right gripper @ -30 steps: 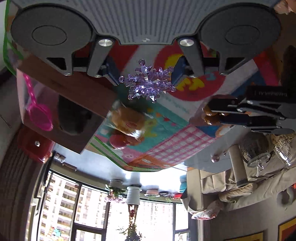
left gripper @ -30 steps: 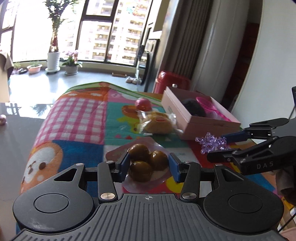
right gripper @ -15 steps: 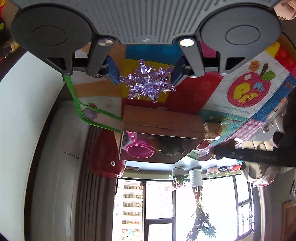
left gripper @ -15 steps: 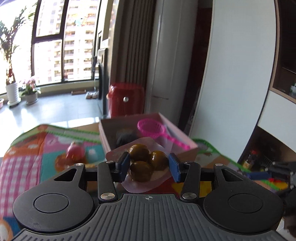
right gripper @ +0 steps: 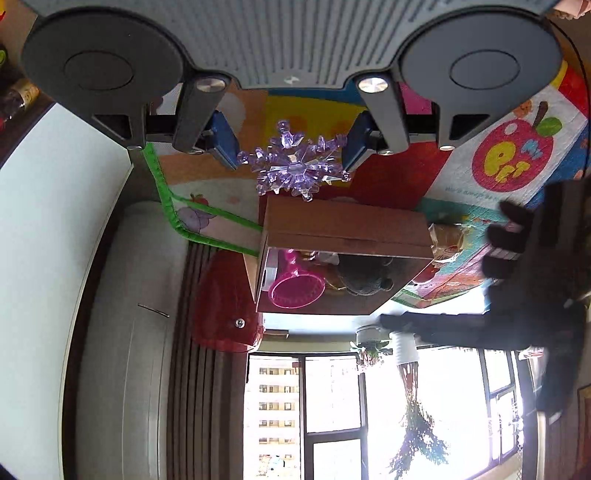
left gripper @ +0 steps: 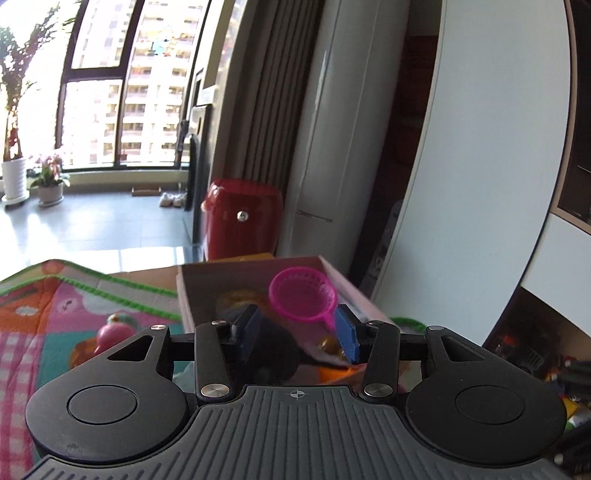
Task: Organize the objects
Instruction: 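Carry the snack tray and purple bow into the pink box and release both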
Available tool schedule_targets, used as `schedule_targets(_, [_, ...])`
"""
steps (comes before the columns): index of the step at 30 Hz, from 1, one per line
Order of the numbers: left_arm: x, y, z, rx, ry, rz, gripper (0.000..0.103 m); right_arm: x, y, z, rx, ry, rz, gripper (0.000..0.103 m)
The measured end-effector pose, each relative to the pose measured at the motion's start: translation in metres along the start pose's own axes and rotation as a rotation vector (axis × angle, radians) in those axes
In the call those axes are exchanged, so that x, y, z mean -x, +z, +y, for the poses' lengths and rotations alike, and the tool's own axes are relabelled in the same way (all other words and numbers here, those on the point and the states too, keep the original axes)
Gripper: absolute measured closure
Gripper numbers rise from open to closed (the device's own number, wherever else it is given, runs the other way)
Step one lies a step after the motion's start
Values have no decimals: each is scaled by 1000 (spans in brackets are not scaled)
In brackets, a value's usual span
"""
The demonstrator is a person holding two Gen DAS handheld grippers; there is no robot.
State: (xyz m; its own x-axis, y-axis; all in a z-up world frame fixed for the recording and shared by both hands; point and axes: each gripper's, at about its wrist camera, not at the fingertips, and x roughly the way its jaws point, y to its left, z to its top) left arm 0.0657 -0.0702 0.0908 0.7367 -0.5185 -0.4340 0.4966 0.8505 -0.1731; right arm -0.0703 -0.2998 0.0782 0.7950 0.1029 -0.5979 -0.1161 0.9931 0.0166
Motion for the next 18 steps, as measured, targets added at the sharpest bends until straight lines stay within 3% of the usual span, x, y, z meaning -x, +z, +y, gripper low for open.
schedule_targets(6, [42, -46, 43, 96, 61, 87, 54, -23, 56, 6, 6, 42, -75, 42])
schedule_targets(11, [63, -67, 66, 160, 133, 128, 54, -64, 131, 13, -37, 51, -159, 40])
schedule_targets(12, [67, -70, 69, 166, 148, 134, 54, -75, 145, 13, -46, 44, -163, 36])
schedule_targets(13, [70, -71, 73, 169, 163, 136, 54, -85, 154, 13, -59, 37, -156, 23])
schedule_targets(14, [72, -72, 76, 170, 173, 135, 54, -92, 159, 13, -74, 30, -155, 16])
schedule_targets(18, [81, -79, 86, 167, 179, 127, 54, -106, 149, 9, -114, 27, -119, 11])
